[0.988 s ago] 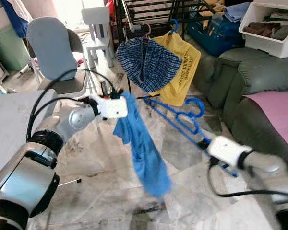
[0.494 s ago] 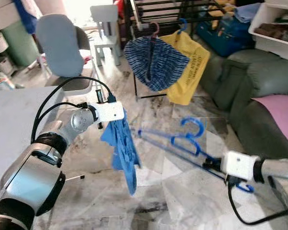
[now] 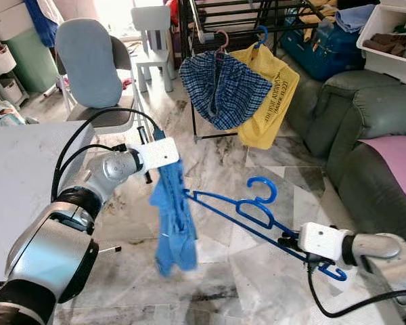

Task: Hang hanger

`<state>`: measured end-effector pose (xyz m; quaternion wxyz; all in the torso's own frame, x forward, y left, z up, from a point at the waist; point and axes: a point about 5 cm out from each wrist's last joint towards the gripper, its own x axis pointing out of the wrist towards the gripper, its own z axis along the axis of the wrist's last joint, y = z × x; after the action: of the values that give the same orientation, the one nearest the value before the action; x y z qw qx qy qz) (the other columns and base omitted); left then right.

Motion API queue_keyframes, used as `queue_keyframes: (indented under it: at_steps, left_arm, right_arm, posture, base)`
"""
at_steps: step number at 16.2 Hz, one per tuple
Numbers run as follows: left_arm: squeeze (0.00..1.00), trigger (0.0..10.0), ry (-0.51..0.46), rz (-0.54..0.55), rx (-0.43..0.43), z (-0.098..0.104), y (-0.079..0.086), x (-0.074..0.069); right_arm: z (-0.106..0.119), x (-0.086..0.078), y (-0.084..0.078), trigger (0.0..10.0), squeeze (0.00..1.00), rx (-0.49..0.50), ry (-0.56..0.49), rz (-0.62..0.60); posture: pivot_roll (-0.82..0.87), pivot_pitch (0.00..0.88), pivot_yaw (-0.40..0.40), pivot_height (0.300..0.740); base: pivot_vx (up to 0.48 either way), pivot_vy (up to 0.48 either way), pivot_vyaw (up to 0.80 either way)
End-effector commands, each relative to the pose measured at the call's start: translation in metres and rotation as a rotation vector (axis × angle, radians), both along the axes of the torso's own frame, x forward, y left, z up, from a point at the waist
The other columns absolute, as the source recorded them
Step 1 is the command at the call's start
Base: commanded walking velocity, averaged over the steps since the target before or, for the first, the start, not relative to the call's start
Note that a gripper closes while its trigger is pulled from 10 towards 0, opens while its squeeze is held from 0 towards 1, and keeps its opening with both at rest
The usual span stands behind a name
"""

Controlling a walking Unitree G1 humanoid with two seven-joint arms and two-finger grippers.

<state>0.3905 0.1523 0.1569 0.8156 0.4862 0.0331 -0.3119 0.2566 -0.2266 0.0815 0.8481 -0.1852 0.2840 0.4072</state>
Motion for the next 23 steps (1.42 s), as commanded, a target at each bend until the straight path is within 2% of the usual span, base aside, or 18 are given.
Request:
queue_keyframes:
  at_steps: [1, 2, 5, 9, 10, 11, 12, 14, 18, 21, 23]
  left_arm:
    - [0.00, 10.0, -0.037, 0.000, -0.049, 0.018, -0.002, 0.006]
    - [0.00, 10.0, -0.036, 0.009, -0.112, 0.022, -0.005, 0.007]
    - [0.00, 10.0, -0.026, 0.040, -0.180, 0.026, -0.005, 0.009]
    - [0.00, 10.0, 0.025, 0.066, -0.352, 0.037, -0.008, 0.012]
    - [0.00, 10.0, 0.110, 0.103, -0.548, 0.043, -0.011, 0.015]
    - [0.00, 10.0, 0.152, 0.127, -0.655, 0.045, -0.012, 0.017]
    - [0.00, 10.0, 0.170, 0.107, -0.682, 0.046, -0.016, 0.016]
    - [0.00, 10.0, 0.193, 0.076, -0.714, 0.048, -0.022, 0.014]
    - [0.00, 10.0, 0.218, 0.064, -0.742, 0.053, -0.026, 0.013]
    - [0.00, 10.0, 0.221, 0.156, -0.721, 0.039, -0.024, 0.013]
    - [0.00, 10.0, 0.189, 0.251, -0.724, 0.031, -0.018, 0.014]
  right_arm:
    - [-0.001, 0.002, 0.003, 10.0, 0.00, -0.009, -0.013, 0.006]
    - [-0.006, 0.001, 0.003, 10.0, 0.00, -0.020, -0.002, 0.002]
    - [-0.009, 0.001, 0.002, 10.0, 0.00, -0.031, 0.004, 0.005]
    - [-0.019, 0.002, -0.007, 10.0, 0.00, -0.096, 0.013, -0.037]
    - [-0.025, 0.003, -0.005, 10.0, 0.00, -0.086, 0.021, -0.067]
    - [-0.030, 0.004, -0.005, 10.0, 0.00, -0.063, 0.038, -0.110]
    - [-0.038, 0.007, -0.004, 10.0, 0.00, -0.048, 0.058, -0.173]
    - [-0.043, 0.016, -0.009, 10.0, 0.00, -0.084, 0.038, -0.265]
    - [-0.037, 0.033, -0.021, 10.0, 0.00, -0.115, -0.037, -0.407]
    - [-0.029, 0.036, -0.020, 10.0, 0.00, -0.104, -0.072, -0.367]
    - [-0.019, 0.034, -0.013, 10.0, 0.00, -0.050, -0.085, -0.270]
  posture:
    - [-0.14, 0.000, 0.085, 0.740]
    - [-0.14, 0.000, 0.085, 0.740]
    - [-0.14, 0.000, 0.083, 0.740]
    - [-0.14, 0.000, 0.082, 0.740]
    - [-0.14, 0.000, 0.081, 0.740]
    - [-0.14, 0.000, 0.079, 0.740]
    - [-0.13, 0.000, 0.074, 0.740]
    - [-0.13, 0.000, 0.074, 0.740]
    - [-0.11, 0.000, 0.074, 0.740]
    - [-0.12, 0.000, 0.085, 0.740]
    - [-0.13, 0.000, 0.090, 0.740]
  base:
    - [0.000, 0.000, 0.00]
    - [0.000, 0.000, 0.00]
    - [0.000, 0.000, 0.00]
    - [0.000, 0.000, 0.00]
    - [0.000, 0.000, 0.00]
    - [0.000, 0.000, 0.00]
    - [0.000, 0.000, 0.00]
    - [0.000, 0.000, 0.00]
    - [0.000, 0.000, 0.00]
    - [0.000, 0.000, 0.00]
    - [0.000, 0.000, 0.00]
